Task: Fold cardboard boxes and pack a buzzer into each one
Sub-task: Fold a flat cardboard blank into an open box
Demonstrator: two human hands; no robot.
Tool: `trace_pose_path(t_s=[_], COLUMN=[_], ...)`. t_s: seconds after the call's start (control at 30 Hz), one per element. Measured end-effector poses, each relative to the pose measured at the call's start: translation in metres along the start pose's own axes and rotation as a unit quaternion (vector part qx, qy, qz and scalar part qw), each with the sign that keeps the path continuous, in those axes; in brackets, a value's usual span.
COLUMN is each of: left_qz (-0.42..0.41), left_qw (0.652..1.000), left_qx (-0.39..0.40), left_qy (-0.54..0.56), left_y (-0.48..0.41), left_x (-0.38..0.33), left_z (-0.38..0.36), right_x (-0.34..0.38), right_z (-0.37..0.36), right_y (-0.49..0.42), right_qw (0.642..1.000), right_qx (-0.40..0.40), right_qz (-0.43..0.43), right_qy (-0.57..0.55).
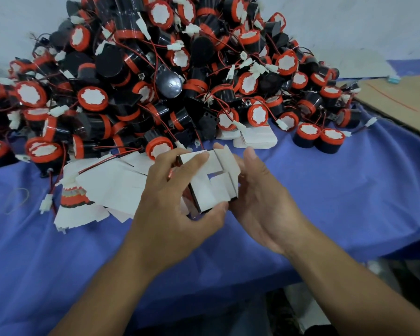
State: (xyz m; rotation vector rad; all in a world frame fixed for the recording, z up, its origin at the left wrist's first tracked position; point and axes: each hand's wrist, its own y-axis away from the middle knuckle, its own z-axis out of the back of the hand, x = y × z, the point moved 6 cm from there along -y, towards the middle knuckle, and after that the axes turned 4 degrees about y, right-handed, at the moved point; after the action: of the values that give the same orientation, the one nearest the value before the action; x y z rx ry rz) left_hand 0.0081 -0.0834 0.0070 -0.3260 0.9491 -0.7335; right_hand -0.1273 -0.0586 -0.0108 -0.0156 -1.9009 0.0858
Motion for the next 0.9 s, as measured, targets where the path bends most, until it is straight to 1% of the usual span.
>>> trace_pose_path(t_s=[0.13, 0.27, 0.47, 0.6, 0.73, 0.83, 0.9], left_qz=[-0.015, -0.039, -0.029, -0.038, -0.051, -0.058, -0.068], left_qw=[1.0, 0.999, 0.999, 0.999, 0.998, 0.997, 0.996], left_qx=[0.013, 0.018, -0.006, -0.009, -0.032, -0.029, -0.031], left_qy=[0.001, -0.006, 0.014, -0.009, -0.024, -0.036, -0.048], left_y=[0.002, 0.003, 0.003, 0.004, 0.007, 0.006, 0.006], left_x=[-0.001, -0.002, 0.003, 0.0, -0.006, -0.006, -0.007], left_z=[0.002, 0.001, 0.006, 0.003, 0.001, 0.0, 0.001], right_x=[-0.005, -0.011, -0.014, -0.016, -0.016, -0.016, -0.016], right_z=[-0.002, -0.002, -0.003, -0.004, -0.004, -0.006, -0.007], right_y=[0.0, -0.001, -0.002, -0.002, 0.001, 0.002, 0.001], right_qw=[1.0, 0.999, 0.992, 0.993, 0.988, 0.98, 0.985], right_qx=[-0.002, -0.017, -0.042, -0.035, -0.043, -0.048, -0.05], right_qz=[-0.003, 0.01, 0.039, 0.031, 0.028, 0.035, 0.036], right_qy=[-0.001, 0.049, 0.113, 0.104, 0.147, 0.189, 0.16])
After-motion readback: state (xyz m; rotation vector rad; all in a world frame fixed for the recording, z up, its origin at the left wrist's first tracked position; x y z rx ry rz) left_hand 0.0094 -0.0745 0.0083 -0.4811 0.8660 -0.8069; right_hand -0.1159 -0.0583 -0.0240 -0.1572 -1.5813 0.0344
